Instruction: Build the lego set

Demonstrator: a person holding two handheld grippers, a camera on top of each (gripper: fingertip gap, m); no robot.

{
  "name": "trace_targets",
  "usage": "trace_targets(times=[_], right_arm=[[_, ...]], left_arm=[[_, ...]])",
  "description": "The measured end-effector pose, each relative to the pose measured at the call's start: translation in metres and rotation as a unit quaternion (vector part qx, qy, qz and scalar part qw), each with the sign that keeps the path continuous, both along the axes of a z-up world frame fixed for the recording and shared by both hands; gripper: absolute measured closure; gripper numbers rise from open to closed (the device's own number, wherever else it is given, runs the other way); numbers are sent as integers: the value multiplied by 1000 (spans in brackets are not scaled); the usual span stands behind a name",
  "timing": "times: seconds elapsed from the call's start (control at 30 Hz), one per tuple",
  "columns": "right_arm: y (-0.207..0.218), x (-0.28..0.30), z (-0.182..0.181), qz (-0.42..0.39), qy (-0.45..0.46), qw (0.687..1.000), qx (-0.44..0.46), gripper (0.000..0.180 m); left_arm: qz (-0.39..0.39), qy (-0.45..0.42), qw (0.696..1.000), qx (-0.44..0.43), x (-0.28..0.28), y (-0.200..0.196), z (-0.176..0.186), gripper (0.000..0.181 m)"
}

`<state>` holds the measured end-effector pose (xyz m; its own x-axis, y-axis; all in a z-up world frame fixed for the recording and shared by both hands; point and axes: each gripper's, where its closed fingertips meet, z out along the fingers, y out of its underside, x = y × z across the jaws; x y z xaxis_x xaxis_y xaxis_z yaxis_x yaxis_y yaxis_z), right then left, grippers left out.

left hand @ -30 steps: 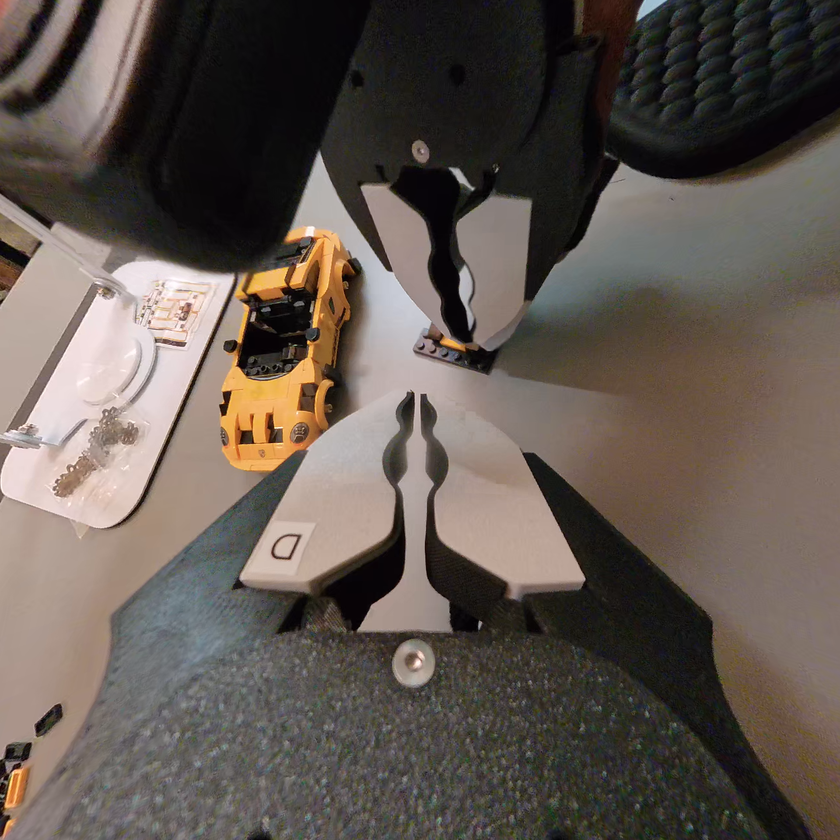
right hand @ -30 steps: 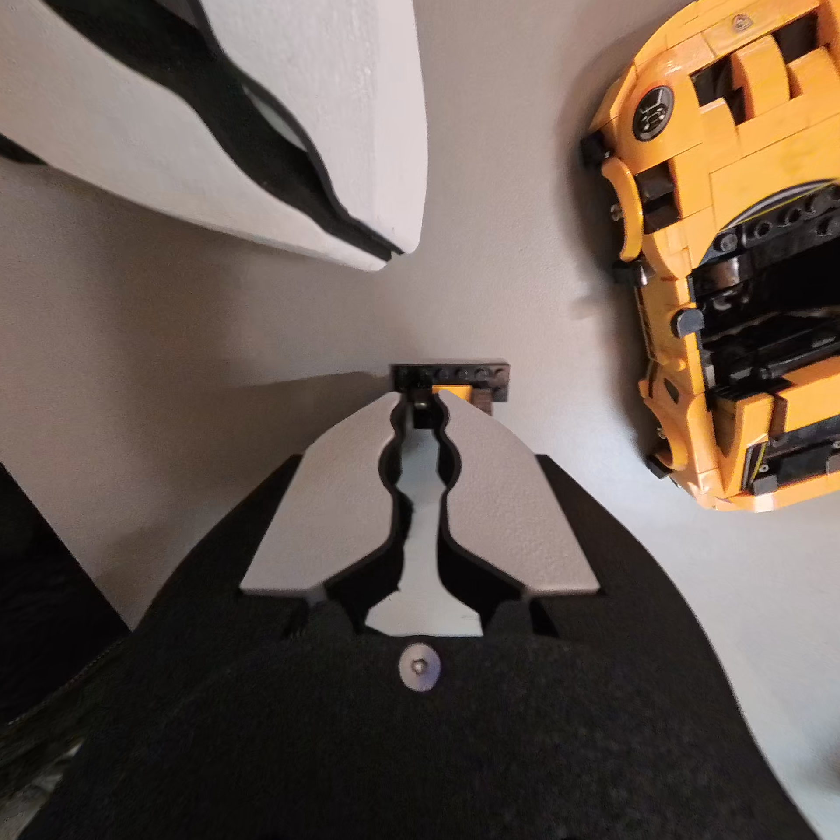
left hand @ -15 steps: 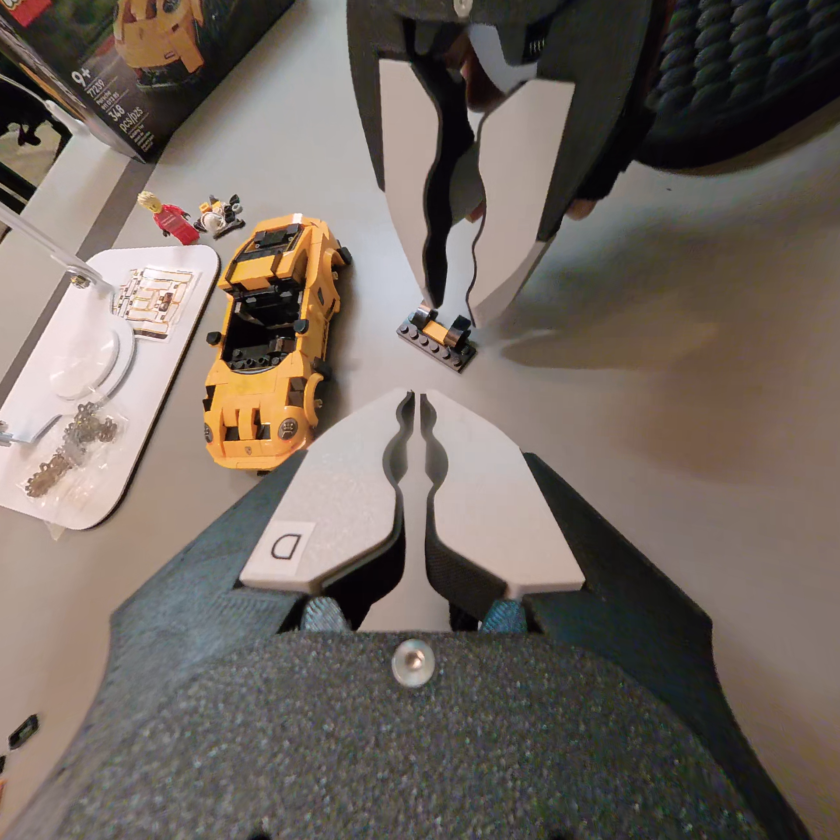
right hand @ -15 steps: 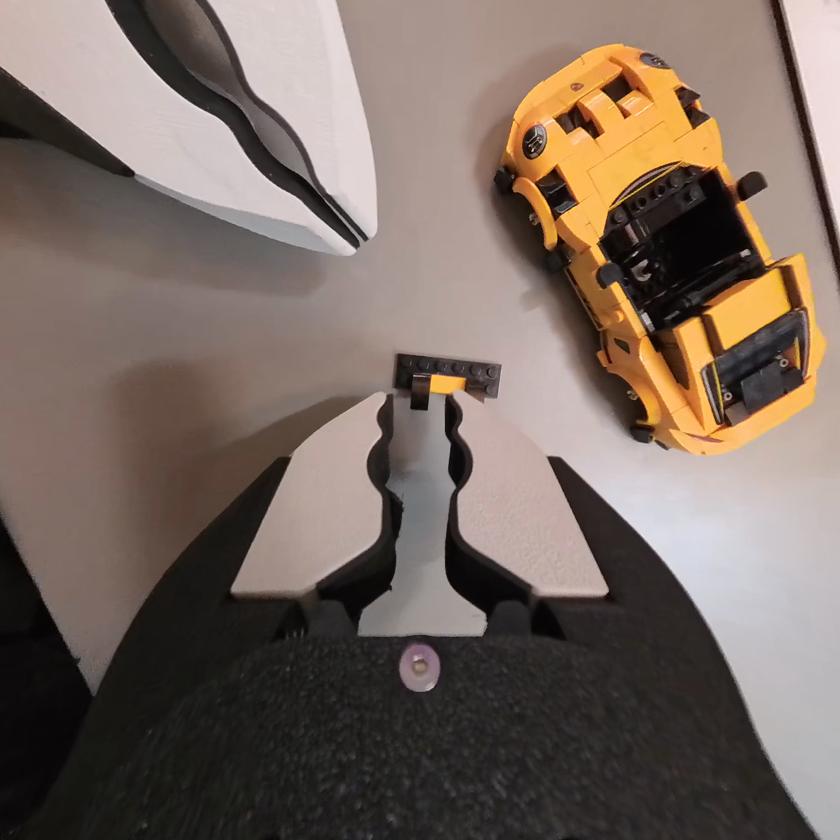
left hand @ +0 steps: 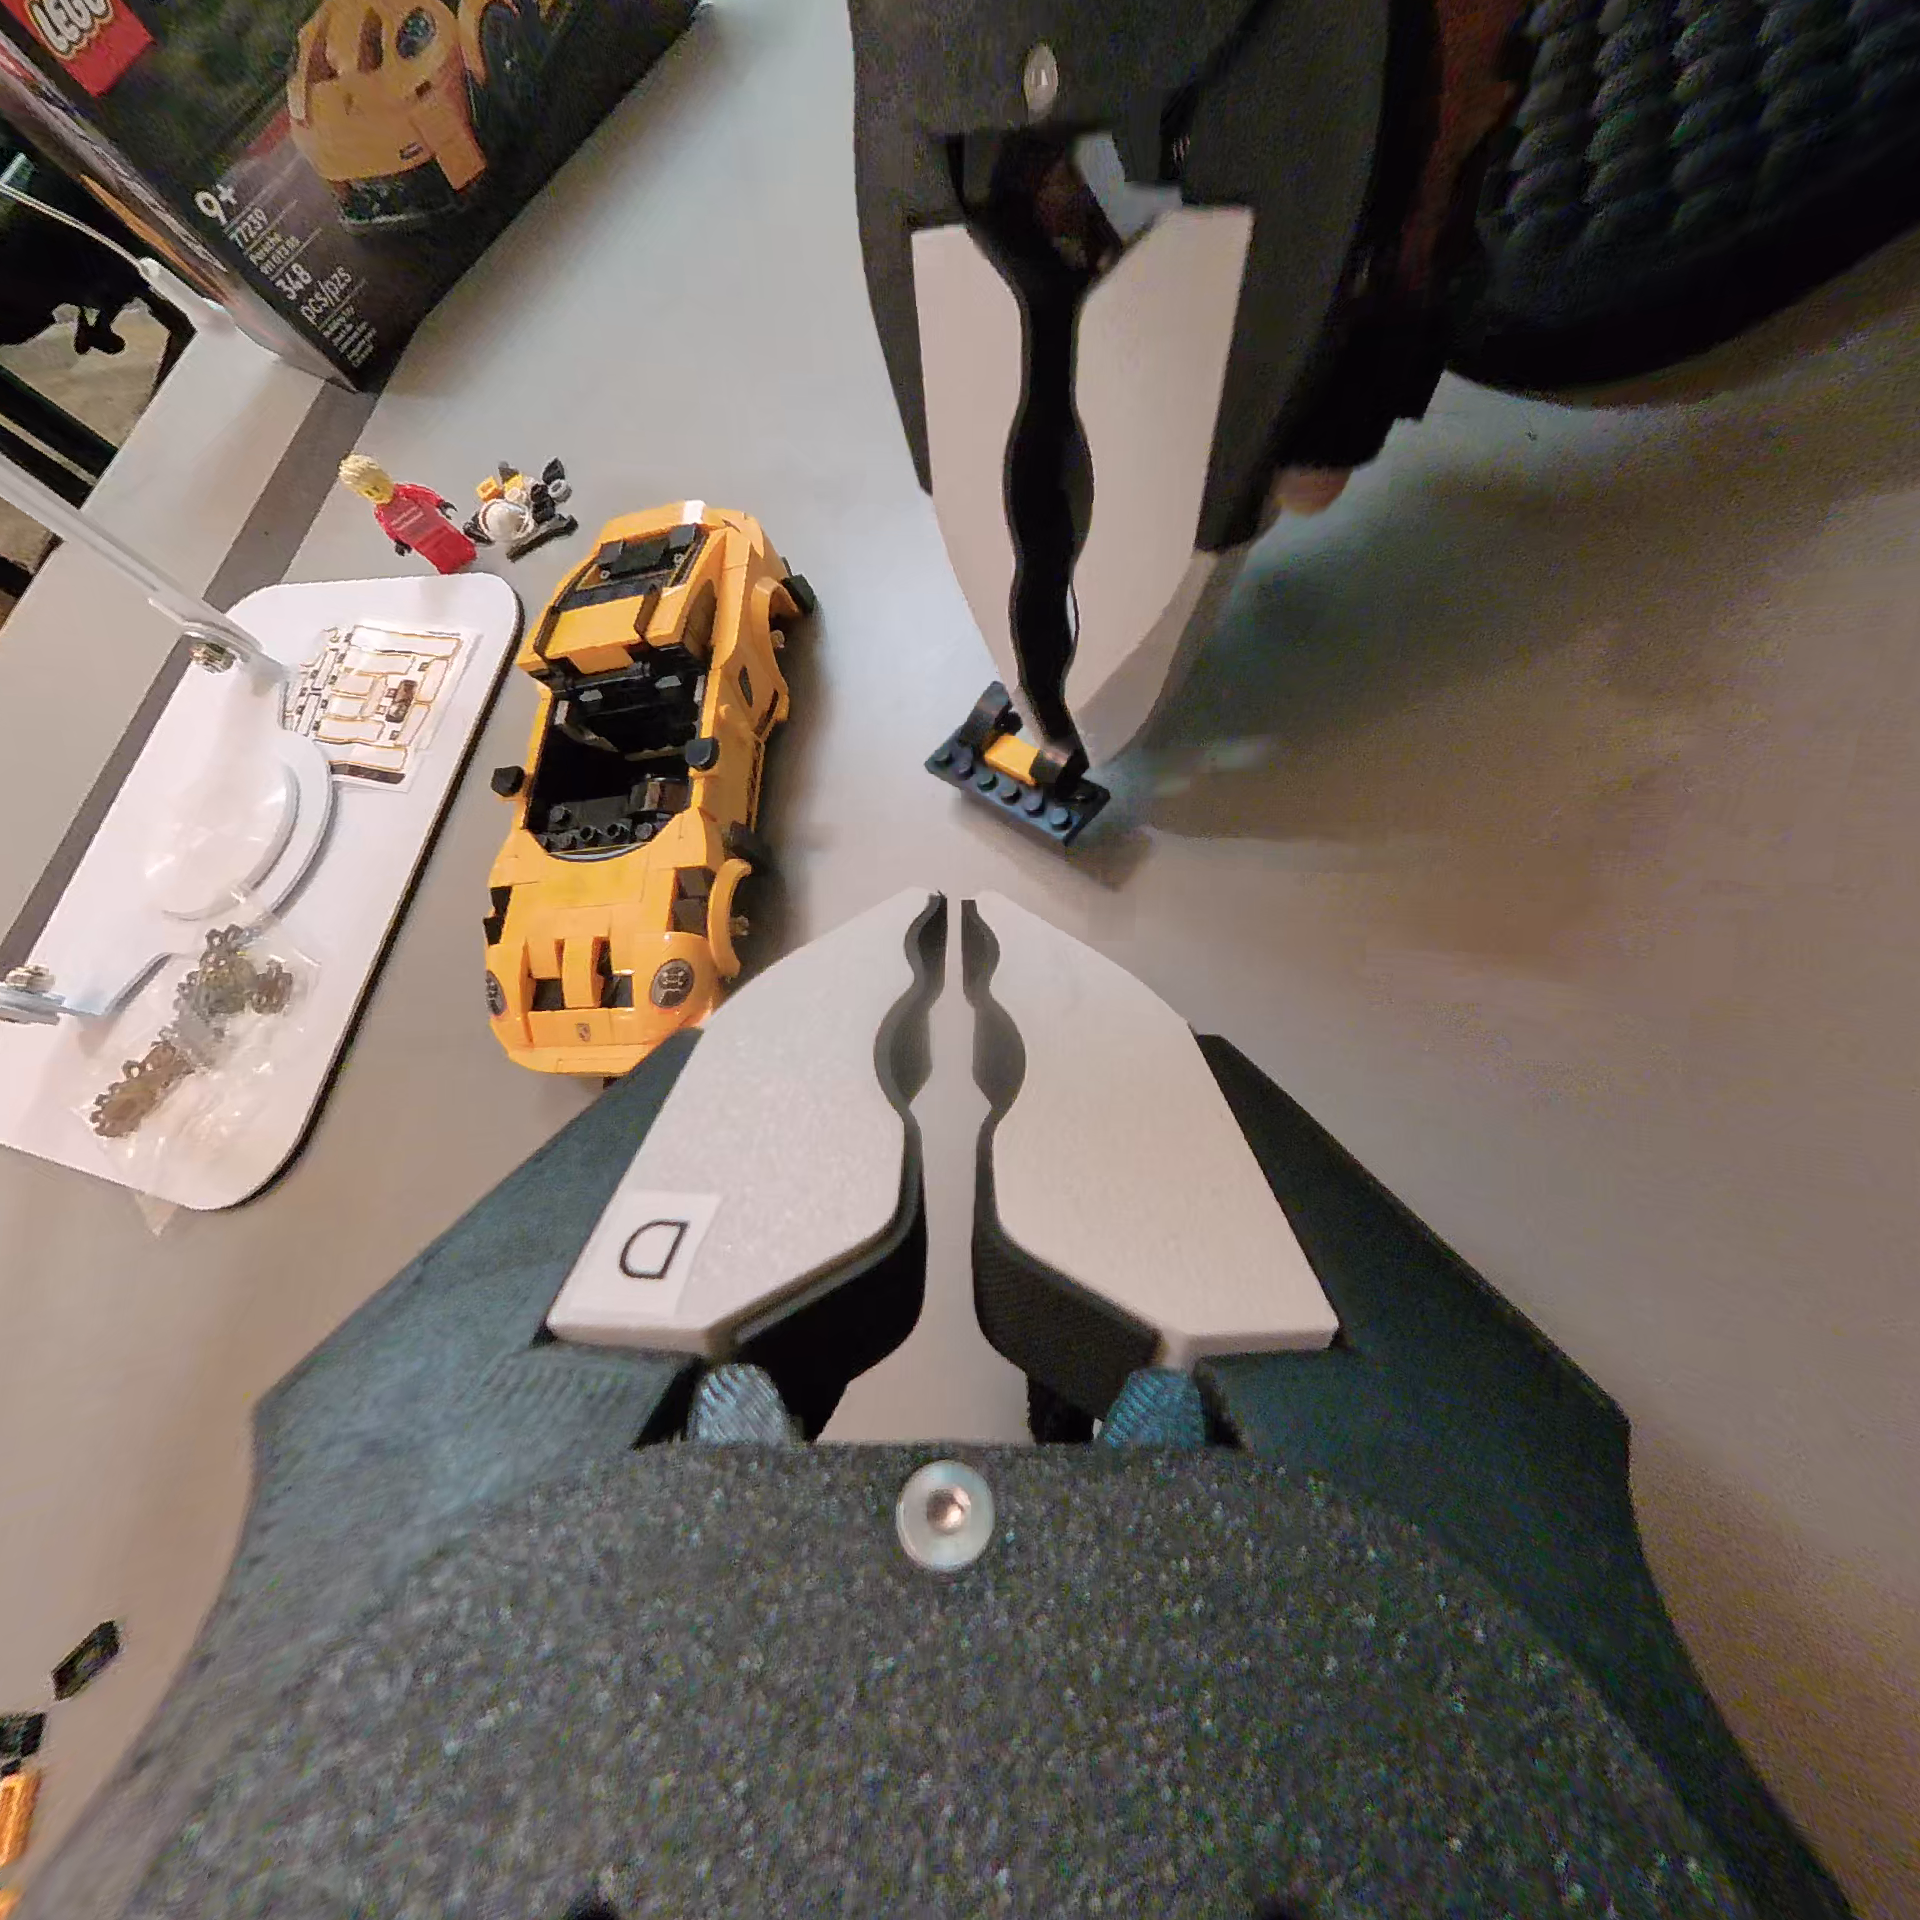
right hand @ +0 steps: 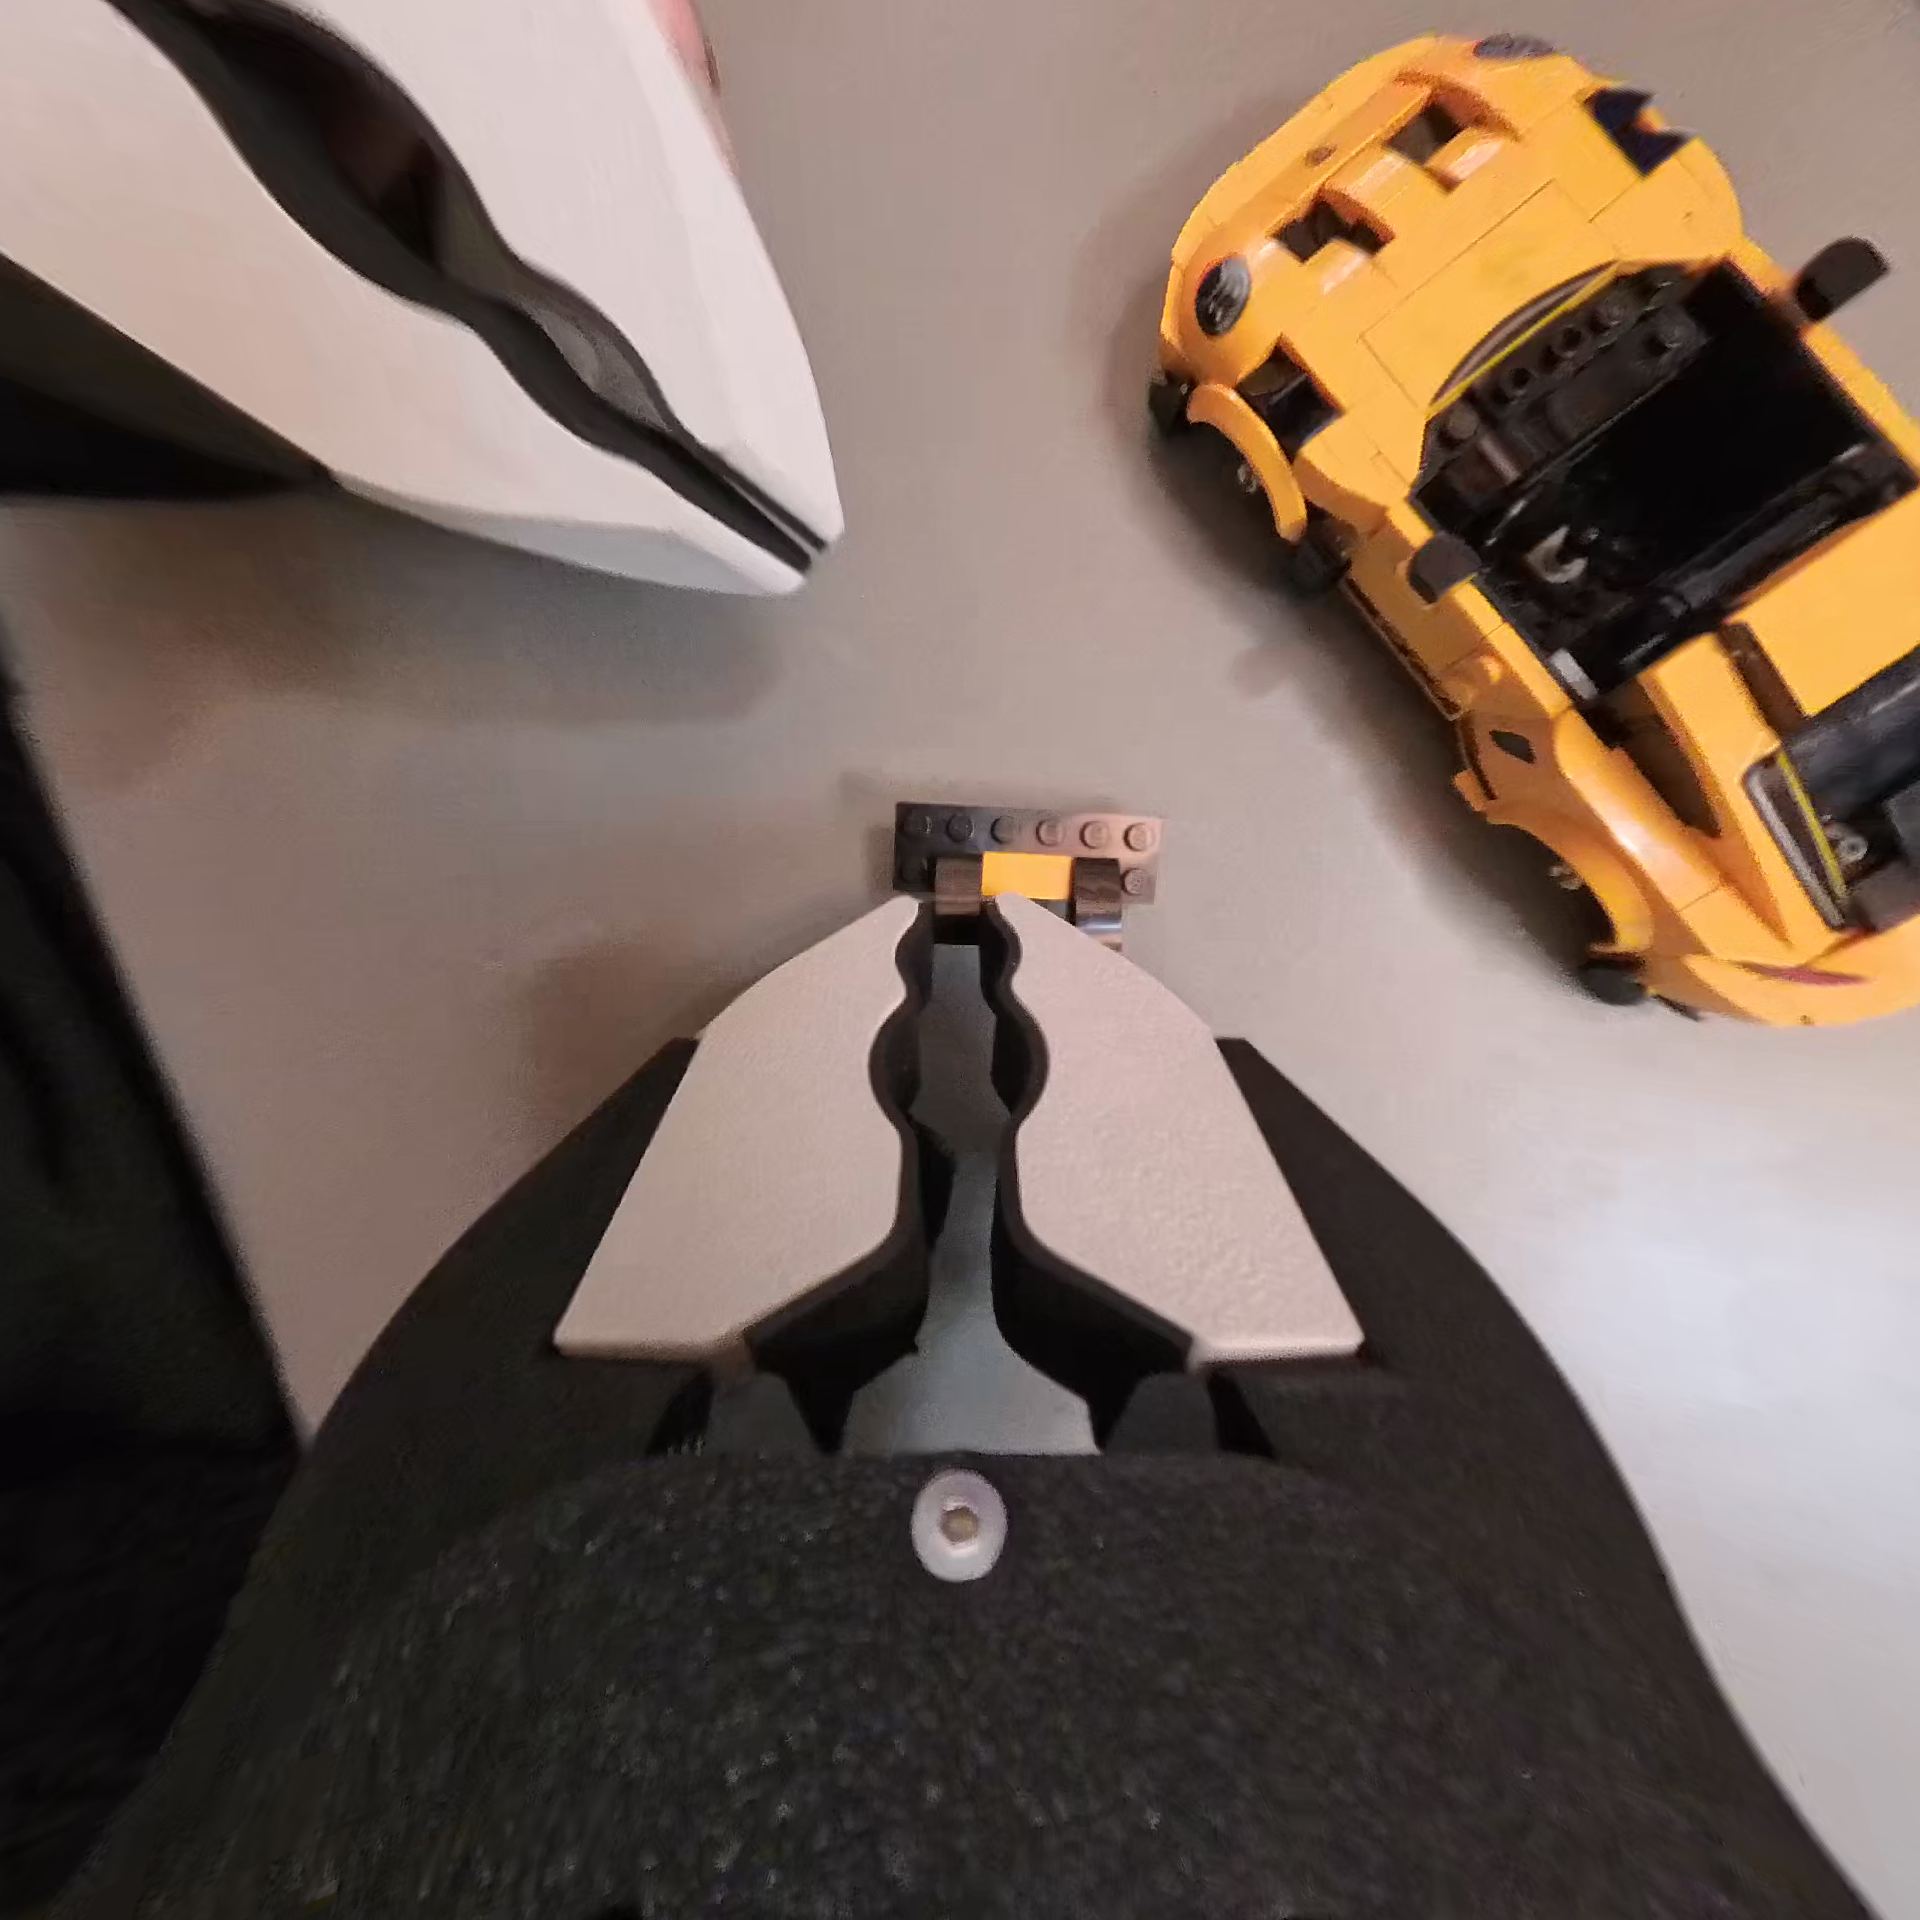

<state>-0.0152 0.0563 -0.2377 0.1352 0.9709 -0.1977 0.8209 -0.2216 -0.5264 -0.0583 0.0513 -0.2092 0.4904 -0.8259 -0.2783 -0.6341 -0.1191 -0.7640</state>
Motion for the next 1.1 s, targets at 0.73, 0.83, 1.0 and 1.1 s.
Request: trace_targets(times=[0.73,0.83,1.0,1.1], right_arm=[[-59,-3,83,32,245,916,-315,172],[-60,-1,84,38,252,917,-308,172],[-54,3,76,33,245,932,-264,172],[-41,8,54,21,193,964,-181,172]], left_arm=[[-140,-116,978,99,35,-38,50,165],[-137,-122,978,98,35,-38,52,163],[-109,-113,984,80,29,-28,47,166],[-84,-101,989,61,24,-21,39,169]])
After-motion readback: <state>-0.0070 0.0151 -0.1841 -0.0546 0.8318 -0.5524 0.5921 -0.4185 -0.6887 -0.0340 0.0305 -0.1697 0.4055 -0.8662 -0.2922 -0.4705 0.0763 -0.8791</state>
